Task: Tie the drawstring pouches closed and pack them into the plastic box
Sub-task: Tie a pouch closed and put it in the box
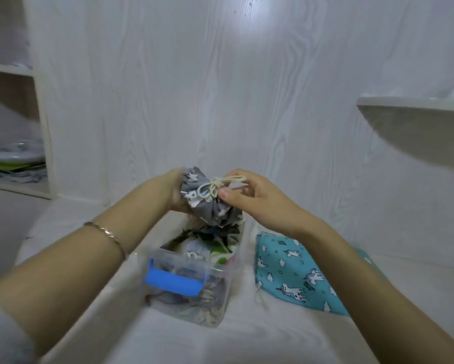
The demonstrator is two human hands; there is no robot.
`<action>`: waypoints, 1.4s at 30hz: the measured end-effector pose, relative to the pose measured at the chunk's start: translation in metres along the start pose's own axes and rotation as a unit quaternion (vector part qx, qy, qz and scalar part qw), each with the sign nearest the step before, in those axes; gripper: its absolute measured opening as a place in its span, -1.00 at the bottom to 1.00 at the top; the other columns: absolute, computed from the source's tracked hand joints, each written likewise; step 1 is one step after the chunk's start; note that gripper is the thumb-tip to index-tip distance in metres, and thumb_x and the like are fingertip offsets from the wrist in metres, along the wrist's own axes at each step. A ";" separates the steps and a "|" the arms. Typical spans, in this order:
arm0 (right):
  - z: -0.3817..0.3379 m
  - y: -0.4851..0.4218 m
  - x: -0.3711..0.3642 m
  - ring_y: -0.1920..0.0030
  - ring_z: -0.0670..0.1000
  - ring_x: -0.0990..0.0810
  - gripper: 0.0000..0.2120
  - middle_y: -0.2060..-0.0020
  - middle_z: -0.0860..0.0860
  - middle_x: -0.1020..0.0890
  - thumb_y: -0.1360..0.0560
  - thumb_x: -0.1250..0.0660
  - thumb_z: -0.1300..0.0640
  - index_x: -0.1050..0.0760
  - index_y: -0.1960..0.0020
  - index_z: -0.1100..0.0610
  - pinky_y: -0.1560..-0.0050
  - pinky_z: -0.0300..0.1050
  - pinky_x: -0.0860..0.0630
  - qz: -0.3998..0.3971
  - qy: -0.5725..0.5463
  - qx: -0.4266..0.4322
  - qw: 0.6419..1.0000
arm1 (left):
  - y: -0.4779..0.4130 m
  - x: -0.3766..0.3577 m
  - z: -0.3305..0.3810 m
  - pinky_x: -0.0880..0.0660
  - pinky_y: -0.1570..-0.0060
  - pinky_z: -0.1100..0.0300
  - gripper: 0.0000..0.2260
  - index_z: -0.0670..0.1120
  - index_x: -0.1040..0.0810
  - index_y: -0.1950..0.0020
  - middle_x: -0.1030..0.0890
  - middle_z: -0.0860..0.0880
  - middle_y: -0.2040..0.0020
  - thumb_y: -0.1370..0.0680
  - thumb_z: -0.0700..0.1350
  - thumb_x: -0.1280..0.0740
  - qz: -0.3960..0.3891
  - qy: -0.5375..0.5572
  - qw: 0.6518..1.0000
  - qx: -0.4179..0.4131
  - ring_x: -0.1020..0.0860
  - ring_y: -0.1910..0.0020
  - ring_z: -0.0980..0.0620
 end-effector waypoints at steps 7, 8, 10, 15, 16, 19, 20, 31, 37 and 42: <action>0.024 -0.004 -0.054 0.35 -0.10 -0.43 -0.74 0.39 -0.06 -0.48 -0.57 -0.31 -0.05 -0.53 0.13 0.14 0.27 -0.16 -0.38 -0.208 0.117 -0.091 0.967 | 0.054 0.010 0.027 -0.57 0.10 0.21 -0.84 -0.22 -0.61 -0.07 -0.66 -0.16 0.08 -0.57 -0.31 -0.27 -0.086 -0.415 0.894 -0.143 -0.57 0.21 0.04; 0.026 -0.012 -0.048 0.30 -0.06 -0.49 -0.71 0.33 0.03 -0.55 -0.58 -0.28 -0.06 -0.56 0.14 0.15 0.23 -0.11 -0.43 -0.204 0.111 -0.111 0.966 | 0.059 0.001 0.013 -0.54 0.17 0.24 -0.86 -0.21 -0.62 -0.02 -0.64 -0.10 0.16 -0.56 -0.31 -0.27 -0.151 -0.486 0.854 -0.108 -0.54 0.25 0.06; 0.042 -0.040 -0.022 0.16 0.06 -0.61 -0.73 0.14 0.16 -0.68 -0.60 -0.25 0.07 -0.61 0.06 0.24 0.11 -0.09 -0.55 -0.130 0.122 -0.143 0.974 | 0.055 -0.004 -0.007 -0.47 0.18 0.25 -0.87 -0.16 -0.62 0.05 -0.60 -0.03 0.21 -0.54 -0.29 -0.27 -0.179 -0.630 0.752 -0.075 -0.51 0.25 0.06; 0.114 -0.093 0.013 -0.07 0.20 -0.61 -0.77 -0.06 0.21 -0.64 -0.56 -0.19 0.29 -0.56 -0.08 0.37 -0.16 0.09 -0.54 -0.064 0.399 -0.245 0.882 | 0.018 0.008 -0.051 -0.43 0.21 0.10 -0.88 -0.09 -0.53 0.15 -0.49 -0.07 0.25 -0.56 -0.19 -0.25 -0.190 -0.705 0.681 0.052 -0.43 0.30 -0.05; 0.123 -0.096 0.009 -0.01 0.19 -0.59 -0.82 -0.02 0.19 -0.62 -0.56 -0.20 0.29 -0.53 0.00 0.37 -0.09 0.03 -0.54 -0.086 0.421 -0.261 0.864 | 0.015 0.009 -0.060 -0.42 0.19 0.08 -0.90 -0.09 -0.52 0.12 -0.49 -0.06 0.21 -0.58 -0.15 -0.25 -0.200 -0.708 0.672 0.090 -0.43 0.27 -0.04; 0.139 -0.102 -0.009 0.19 0.13 -0.48 -0.79 0.18 0.13 -0.53 -0.51 -0.22 0.25 -0.38 0.30 0.22 0.16 -0.06 -0.43 -0.149 0.462 -0.284 0.827 | 0.009 0.010 -0.085 -0.46 0.09 0.09 -0.75 -0.15 -0.49 -0.22 -0.51 -0.08 -0.05 -0.62 -0.06 -0.22 -0.227 -0.722 0.634 0.159 -0.49 0.05 -0.08; 0.143 -0.103 -0.015 0.23 0.13 -0.48 -0.80 0.21 0.13 -0.54 -0.49 -0.22 0.22 -0.39 0.31 0.19 0.19 -0.08 -0.44 -0.174 0.461 -0.296 0.819 | 0.008 0.010 -0.090 -0.49 0.03 0.08 -0.68 -0.17 -0.45 -0.32 -0.51 -0.10 -0.15 -0.63 -0.04 -0.21 -0.228 -0.726 0.625 0.173 -0.52 -0.06 -0.10; 0.134 -0.104 -0.041 0.48 0.04 -0.31 -0.68 0.56 0.00 -0.37 -0.38 -0.41 0.19 -0.32 0.42 0.13 0.36 -0.09 -0.28 -0.197 0.313 -0.245 0.896 | 0.011 0.015 -0.094 -0.40 -0.33 0.02 -0.60 -0.16 -0.36 -0.44 -0.41 -0.09 -0.40 -0.65 -0.02 -0.18 -0.244 -0.716 0.631 0.170 -0.42 -0.34 -0.10; 0.131 -0.104 -0.019 -0.09 0.16 -0.55 -0.71 -0.14 0.14 -0.54 -0.52 -0.27 0.15 -0.42 -0.22 0.22 0.00 -0.02 -0.47 -0.167 0.574 -0.223 0.770 | 0.011 0.015 -0.086 -0.48 -0.24 -0.01 -0.61 -0.12 -0.41 -0.40 -0.52 -0.08 -0.27 -0.61 0.00 -0.22 -0.229 -0.715 0.652 0.108 -0.52 -0.22 -0.11; 0.106 -0.123 -0.038 -0.24 0.18 -0.44 -0.59 -0.21 0.13 -0.45 -0.46 -0.31 0.13 -0.41 -0.30 0.12 -0.16 0.03 -0.37 -0.170 0.639 -0.098 0.744 | 0.011 0.006 -0.059 -0.40 0.30 0.19 -0.76 -0.27 -0.54 -0.10 -0.50 -0.13 0.21 -0.60 -0.18 -0.15 -0.214 -0.720 0.660 0.003 -0.42 0.28 -0.04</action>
Point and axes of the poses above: each hand's wrist, its own y-axis away from the middle knuckle, its own x-axis out of the back of the hand, z = x × y, the point moved 7 cm from there along -y, towards the middle knuckle
